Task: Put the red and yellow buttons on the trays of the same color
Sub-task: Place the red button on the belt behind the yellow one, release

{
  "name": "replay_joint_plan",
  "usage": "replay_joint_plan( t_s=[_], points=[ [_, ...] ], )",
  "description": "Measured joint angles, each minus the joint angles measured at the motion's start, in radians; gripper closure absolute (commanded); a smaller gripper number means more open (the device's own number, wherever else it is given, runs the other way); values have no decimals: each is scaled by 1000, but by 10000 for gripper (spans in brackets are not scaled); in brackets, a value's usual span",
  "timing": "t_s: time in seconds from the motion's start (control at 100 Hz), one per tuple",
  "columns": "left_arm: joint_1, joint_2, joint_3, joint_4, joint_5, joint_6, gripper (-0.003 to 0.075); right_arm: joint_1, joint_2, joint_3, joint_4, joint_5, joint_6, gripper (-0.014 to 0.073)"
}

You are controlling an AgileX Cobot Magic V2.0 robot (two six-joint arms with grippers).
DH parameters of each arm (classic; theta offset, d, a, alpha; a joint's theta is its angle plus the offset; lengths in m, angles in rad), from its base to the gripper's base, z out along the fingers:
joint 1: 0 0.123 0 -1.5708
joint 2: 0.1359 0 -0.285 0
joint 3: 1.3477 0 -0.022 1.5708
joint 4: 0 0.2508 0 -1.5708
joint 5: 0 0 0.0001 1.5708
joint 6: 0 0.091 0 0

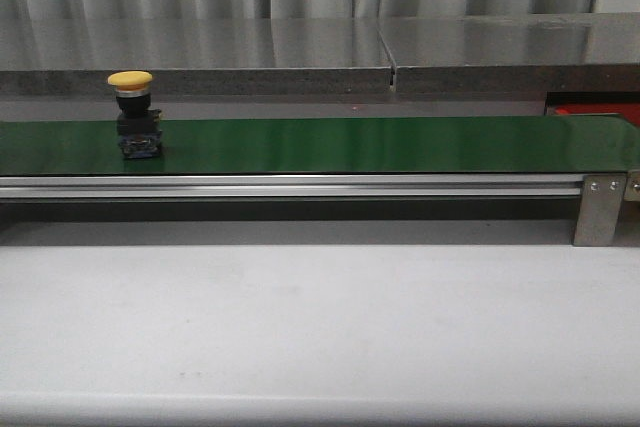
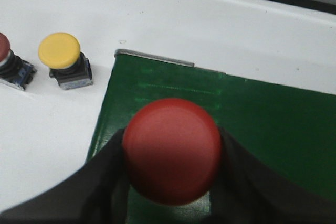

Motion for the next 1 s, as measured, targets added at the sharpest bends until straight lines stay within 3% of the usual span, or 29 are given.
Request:
replay_joint_plan(
  t_s=[0.5,0.62,0.77,0.84,0.9,1.0],
  points=[
    [-17,97,58,31,-109,0,717,0,0,0,0,0,0,711],
    [-17,98,56,27,-107,0,565,0,0,0,0,0,0,711],
    [-24,98,56,25,-98,0,174,0,0,0,0,0,0,711],
    [-31,100,56,30,-96,0,57,0,0,0,0,0,0,711],
    [-40,100,56,34,-94,0,21,0,0,0,0,0,0,711],
    [-59,86,56,37,-89,0,46,0,0,0,0,0,0,711]
  ],
)
